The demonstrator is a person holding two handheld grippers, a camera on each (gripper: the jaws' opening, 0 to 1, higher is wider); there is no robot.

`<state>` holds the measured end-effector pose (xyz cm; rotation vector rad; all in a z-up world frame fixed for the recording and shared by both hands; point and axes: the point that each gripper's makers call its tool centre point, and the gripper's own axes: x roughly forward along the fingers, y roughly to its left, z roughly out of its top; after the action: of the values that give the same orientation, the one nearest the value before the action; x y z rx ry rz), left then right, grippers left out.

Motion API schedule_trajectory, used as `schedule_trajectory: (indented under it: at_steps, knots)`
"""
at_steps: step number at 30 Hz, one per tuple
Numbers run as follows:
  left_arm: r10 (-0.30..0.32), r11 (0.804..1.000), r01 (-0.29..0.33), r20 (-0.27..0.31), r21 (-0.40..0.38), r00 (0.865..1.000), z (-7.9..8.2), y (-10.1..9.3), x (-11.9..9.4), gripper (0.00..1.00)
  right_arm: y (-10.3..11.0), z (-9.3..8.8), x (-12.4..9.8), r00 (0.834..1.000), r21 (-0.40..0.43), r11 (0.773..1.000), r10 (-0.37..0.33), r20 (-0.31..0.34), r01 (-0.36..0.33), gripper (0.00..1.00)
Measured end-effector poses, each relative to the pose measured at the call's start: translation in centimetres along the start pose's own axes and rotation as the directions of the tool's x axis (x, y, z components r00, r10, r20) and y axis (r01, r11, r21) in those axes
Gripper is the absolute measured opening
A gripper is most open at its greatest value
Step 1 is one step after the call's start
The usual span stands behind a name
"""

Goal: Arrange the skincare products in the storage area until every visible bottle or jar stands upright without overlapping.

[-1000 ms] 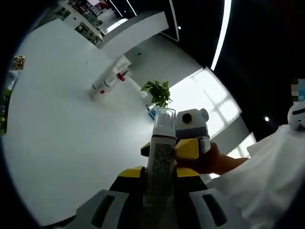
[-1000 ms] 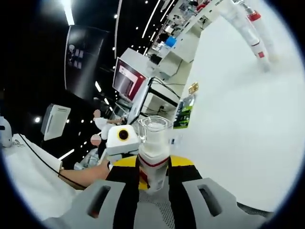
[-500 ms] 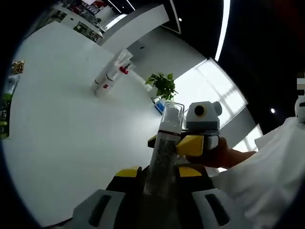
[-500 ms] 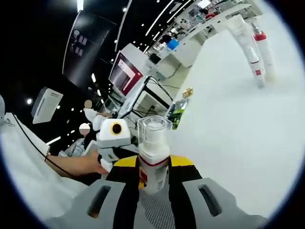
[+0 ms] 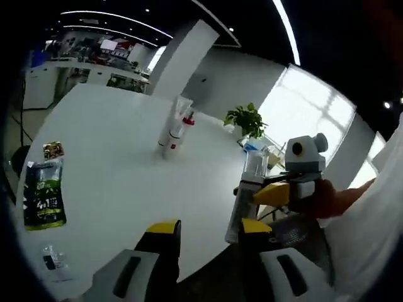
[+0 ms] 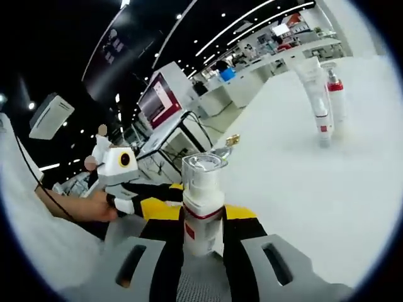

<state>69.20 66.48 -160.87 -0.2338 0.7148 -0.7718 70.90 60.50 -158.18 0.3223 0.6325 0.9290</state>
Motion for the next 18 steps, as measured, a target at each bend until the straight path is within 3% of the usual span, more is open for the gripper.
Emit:
schedule_trajectory:
  at_steps: [1, 3, 5, 8, 11, 13, 16, 18]
  knots:
    - [0.056, 0.997, -0.055, -0.031, 0.052, 0.998, -0.6, 0.4, -0.1, 0.37, -0.1, 0.1, 0.0, 1.000, -0.025, 1.000, -0.015, -0.002, 0.015, 0.20]
    - [0.089, 0.984, -0.079, -0.059, 0.159, 0.994, -1.2, 0.2, -0.2, 0.37, 0.1, 0.3, 0.1, 1.000, -0.016, 1.000, -0.009, 0.012, 0.009, 0.20]
    - [0.147, 0.956, -0.114, -0.105, 0.269, 0.984, -2.6, -0.3, -0.3, 0.37, 0.2, 0.1, 0.2, 1.000, -0.036, 0.999, -0.011, 0.009, 0.011, 0.20]
    - [0.147, 0.958, -0.109, -0.130, 0.264, 0.981, -4.2, -1.1, -0.1, 0.37, 0.1, -0.6, 0.2, 0.999, -0.082, 0.996, -0.031, -0.026, 0.028, 0.20]
    - [0.195, 0.914, -0.116, -0.168, 0.389, 0.966, -5.5, -0.3, 0.4, 0.35, 0.8, -1.2, 0.2, 0.999, -0.119, 0.993, -0.016, -0.051, 0.010, 0.20]
    - [0.200, 0.928, -0.131, -0.172, 0.348, 0.964, -5.6, 0.1, 1.0, 0.35, 1.2, -1.7, 0.3, 0.997, -0.165, 0.986, 0.007, -0.083, -0.020, 0.20]
    - [0.238, 0.936, -0.176, -0.182, 0.304, 0.954, -5.7, 1.1, 1.0, 0.36, 2.3, -2.8, 0.1, 0.988, -0.114, 0.988, 0.086, -0.130, -0.101, 0.20]
    - [0.238, 0.945, -0.180, -0.195, 0.274, 0.952, -5.9, 1.4, 1.0, 0.36, 2.2, -2.6, 0.0, 0.990, -0.132, 0.987, 0.075, -0.118, -0.091, 0.20]
